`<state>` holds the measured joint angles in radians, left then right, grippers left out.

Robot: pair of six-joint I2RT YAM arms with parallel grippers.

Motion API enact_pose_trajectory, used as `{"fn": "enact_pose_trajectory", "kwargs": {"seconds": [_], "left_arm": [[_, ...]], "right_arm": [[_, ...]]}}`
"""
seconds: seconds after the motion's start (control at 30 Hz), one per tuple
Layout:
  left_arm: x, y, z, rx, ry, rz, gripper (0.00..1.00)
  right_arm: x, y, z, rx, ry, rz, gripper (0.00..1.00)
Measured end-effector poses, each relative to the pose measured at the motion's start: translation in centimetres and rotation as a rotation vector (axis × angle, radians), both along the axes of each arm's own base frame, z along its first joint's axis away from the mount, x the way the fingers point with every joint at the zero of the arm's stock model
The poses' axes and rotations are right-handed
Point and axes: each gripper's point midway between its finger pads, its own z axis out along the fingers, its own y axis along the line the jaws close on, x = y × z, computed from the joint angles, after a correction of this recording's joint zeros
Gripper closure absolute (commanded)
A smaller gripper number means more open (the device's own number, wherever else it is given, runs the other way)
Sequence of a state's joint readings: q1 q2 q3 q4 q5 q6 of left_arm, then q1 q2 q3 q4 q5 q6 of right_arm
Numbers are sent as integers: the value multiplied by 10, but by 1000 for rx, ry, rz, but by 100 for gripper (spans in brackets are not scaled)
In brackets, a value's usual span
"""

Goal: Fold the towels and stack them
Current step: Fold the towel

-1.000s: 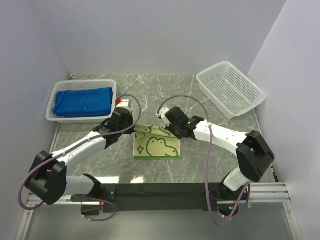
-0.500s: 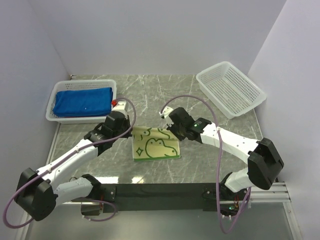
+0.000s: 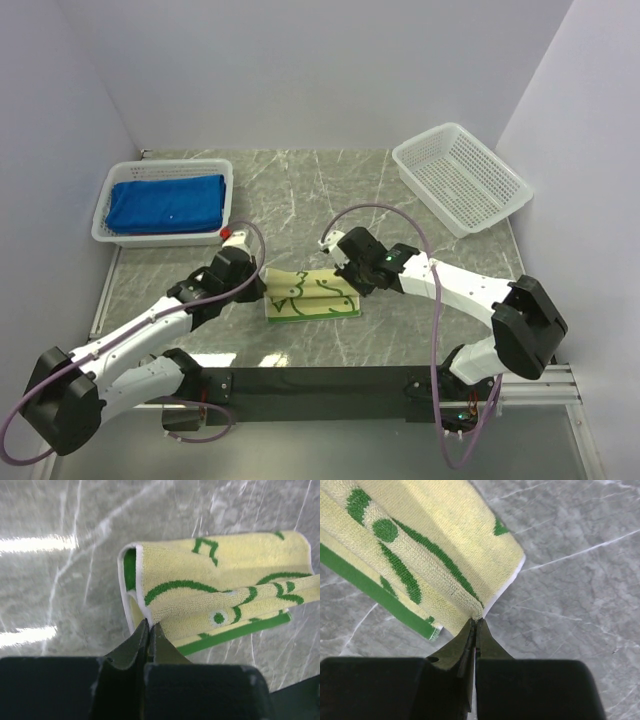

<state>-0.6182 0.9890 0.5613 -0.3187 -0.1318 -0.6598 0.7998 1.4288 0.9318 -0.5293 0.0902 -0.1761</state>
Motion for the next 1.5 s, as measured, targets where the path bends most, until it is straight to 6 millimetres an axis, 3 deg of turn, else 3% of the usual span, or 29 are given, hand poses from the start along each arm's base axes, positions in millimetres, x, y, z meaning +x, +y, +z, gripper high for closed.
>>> {"fn": "enact_pose_trajectory", "kwargs": {"seconds": [0.33,0.73,0.97,1.07,1.27,1.37,1.5], "left_arm": [[-28,0,-31,-40,86,41,99],[-40,-1,-41,-68,127,65,92],[-39,-3,-35,-64,114,63,99],[-24,-3,-18,-38,56,77,99],[37,-3,22,104,-107,130,93],[69,5,21,178,-129,165,91],[105,13,8,245,-119,187,86]], "right_arm": [[-16,3,-17,-38,56,42,100],[-32,4,-41,-100,138,81,100],[-30,2,-37,-114,126,76,100],[-16,5,-24,-120,66,64,100],[36,13,15,-108,-83,15,100],[68,15,26,-101,-130,-23,100],[103,17,23,-103,-152,-53,100]]}}
